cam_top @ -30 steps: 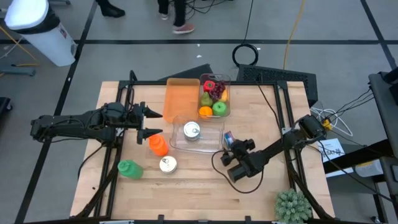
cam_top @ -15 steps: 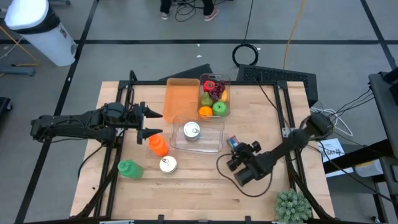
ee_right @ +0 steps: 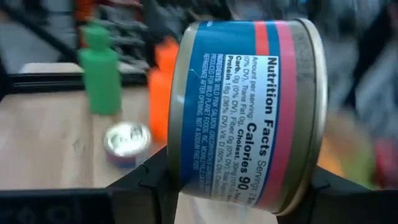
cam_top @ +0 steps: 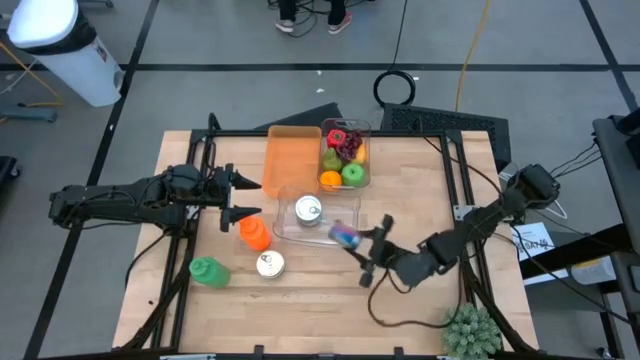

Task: Pick & Place Food Item
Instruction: Put the bottom blue pink tuna can into the bottom transparent bin, then put the blue tuna can into the bottom transparent bin

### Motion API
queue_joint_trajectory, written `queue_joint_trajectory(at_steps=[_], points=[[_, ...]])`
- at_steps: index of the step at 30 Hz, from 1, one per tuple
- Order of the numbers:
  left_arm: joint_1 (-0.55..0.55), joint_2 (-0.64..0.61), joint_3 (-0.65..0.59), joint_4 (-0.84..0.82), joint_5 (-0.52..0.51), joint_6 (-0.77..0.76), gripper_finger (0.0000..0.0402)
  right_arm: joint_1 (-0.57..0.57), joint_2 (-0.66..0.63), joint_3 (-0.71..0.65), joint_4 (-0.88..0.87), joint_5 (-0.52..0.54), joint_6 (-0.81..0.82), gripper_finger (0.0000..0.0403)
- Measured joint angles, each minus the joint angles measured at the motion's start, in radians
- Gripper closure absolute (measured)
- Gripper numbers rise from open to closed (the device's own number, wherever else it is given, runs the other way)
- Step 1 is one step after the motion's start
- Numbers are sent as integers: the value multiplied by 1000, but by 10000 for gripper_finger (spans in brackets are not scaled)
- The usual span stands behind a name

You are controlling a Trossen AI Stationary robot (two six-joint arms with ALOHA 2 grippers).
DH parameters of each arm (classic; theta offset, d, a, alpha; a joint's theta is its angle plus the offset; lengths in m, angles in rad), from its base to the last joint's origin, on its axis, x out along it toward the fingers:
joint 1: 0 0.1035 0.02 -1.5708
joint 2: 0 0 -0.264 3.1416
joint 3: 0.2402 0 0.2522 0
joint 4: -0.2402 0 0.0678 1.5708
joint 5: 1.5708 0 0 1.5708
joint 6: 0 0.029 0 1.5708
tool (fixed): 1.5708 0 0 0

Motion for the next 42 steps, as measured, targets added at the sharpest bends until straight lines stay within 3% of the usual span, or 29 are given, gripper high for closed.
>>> queue_joint_trajectory(at_steps=[3,6,9,13,21,27,31,37,42], points=[[0,0,0,0,0,0,39,-55,39,3,177,-84,-387,226],[0,0,0,0,0,0,39,-111,79,0,138,-97,-652,226],[0,0,0,0,0,0,39,-166,144,0,121,-111,-816,226],[0,0,0,0,0,0,39,-205,219,0,121,-31,-945,226],[0,0,0,0,0,0,39,-200,250,0,126,-19,-961,221],[0,0,0,0,0,0,39,-181,247,3,130,-6,-955,134],[0,0,0,0,0,0,39,-176,246,3,135,-3,-958,99],[0,0,0,0,0,0,39,-172,252,0,228,32,-955,93],[0,0,0,0,0,0,39,-137,250,0,409,37,-837,107]])
